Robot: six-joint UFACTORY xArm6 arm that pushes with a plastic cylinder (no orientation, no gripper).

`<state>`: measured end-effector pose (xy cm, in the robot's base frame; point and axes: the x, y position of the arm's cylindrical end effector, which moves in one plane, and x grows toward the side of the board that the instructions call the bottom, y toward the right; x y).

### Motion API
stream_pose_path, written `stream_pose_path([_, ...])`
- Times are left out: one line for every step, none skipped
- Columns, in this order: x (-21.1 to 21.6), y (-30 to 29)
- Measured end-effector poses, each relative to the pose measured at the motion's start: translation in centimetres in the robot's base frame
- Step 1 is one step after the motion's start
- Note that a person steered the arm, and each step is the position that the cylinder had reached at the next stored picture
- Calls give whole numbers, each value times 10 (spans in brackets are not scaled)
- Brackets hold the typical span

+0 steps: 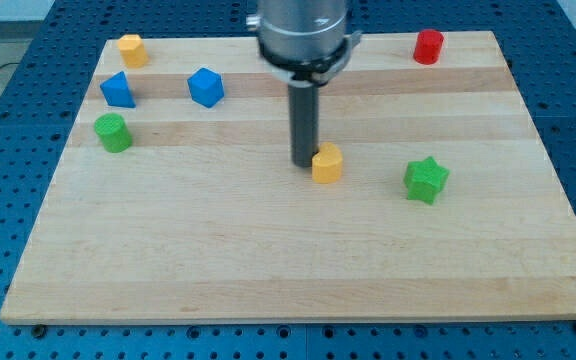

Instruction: Keep the yellow heart above the green star

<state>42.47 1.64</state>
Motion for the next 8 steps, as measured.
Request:
stream_pose_path([-4,-8])
stream_pose_path([12,-37])
stream_pose_path([40,-40])
stream_pose_path([41,-5])
stream_pose_path([14,42])
stream_pose_path([-20,75])
stream_pose_path([-26,73])
stream_pose_path([-21,29])
